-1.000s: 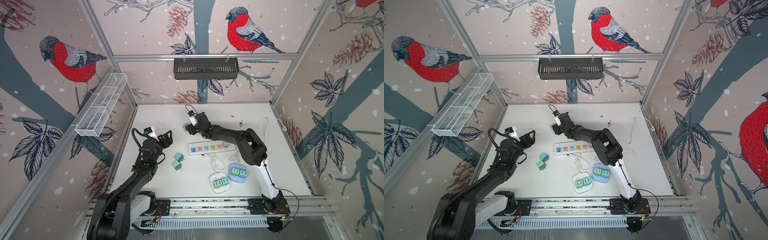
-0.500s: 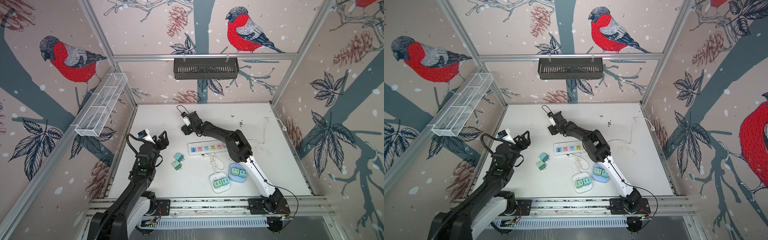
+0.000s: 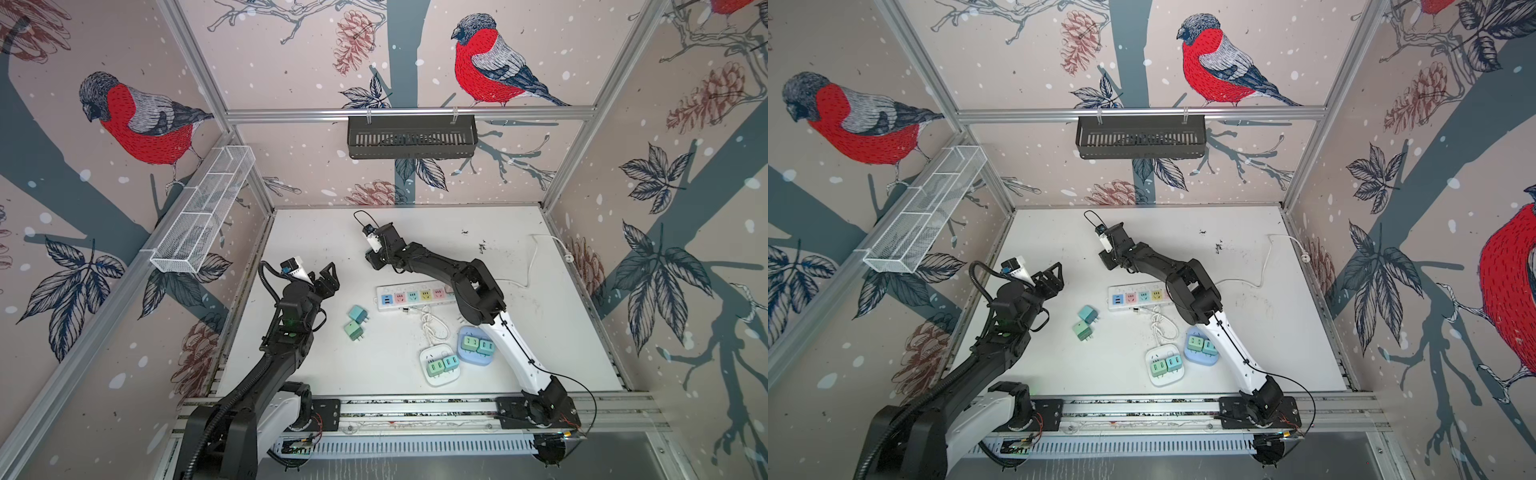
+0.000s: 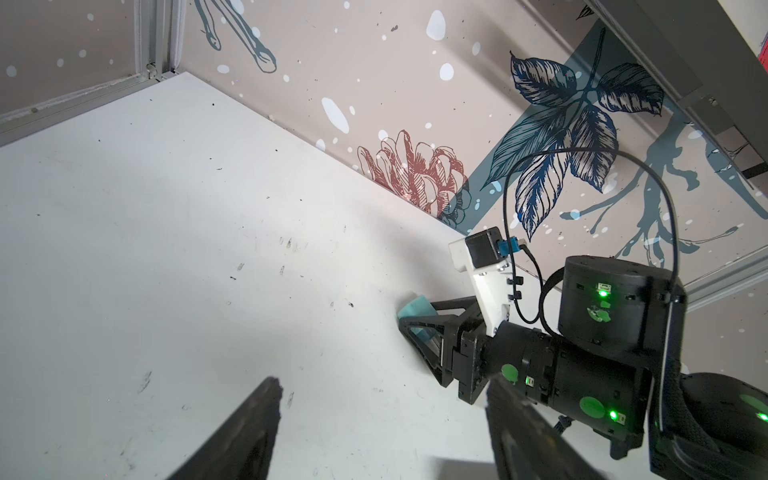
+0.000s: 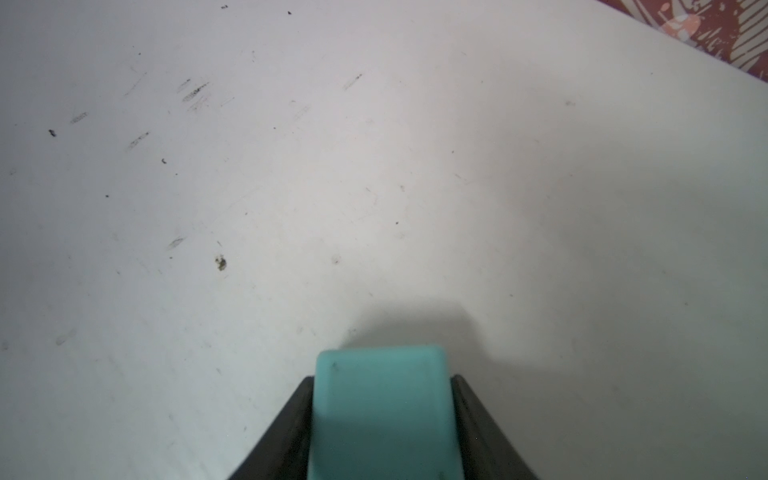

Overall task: Insert the plug
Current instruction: 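Close the right gripper on the teal adapter and lift it, then carry the teal adapter toward the left gripper while the left gripper approaches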

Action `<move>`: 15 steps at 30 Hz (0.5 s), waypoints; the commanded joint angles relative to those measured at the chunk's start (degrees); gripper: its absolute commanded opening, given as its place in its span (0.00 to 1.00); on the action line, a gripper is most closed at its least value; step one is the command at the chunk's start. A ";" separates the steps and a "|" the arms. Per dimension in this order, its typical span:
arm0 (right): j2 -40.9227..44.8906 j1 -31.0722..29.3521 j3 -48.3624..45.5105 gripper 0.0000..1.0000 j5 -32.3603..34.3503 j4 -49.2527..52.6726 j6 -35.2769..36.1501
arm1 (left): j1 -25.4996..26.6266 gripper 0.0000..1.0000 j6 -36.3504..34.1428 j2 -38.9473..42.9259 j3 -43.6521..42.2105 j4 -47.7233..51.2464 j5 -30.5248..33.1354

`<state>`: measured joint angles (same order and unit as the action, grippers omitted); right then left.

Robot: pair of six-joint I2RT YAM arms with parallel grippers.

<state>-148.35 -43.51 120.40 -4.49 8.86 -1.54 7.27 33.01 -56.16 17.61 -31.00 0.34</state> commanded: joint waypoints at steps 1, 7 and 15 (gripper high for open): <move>1.29 -0.09 -1.94 0.53 -0.93 2.04 -0.04 | -0.06 0.78 -0.24 -0.54 0.65 -1.45 -0.29; 2.49 -0.17 -4.19 0.49 -1.05 0.68 0.13 | -0.13 0.78 -0.34 -2.71 1.79 -1.20 -1.45; 3.69 -0.52 -5.95 0.24 -0.74 -0.46 0.66 | -0.06 0.78 -0.41 -2.99 1.97 -1.24 -1.92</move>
<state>-145.60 -43.70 115.61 -4.64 7.09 -1.13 7.27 32.64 -59.35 19.25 -30.89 -1.48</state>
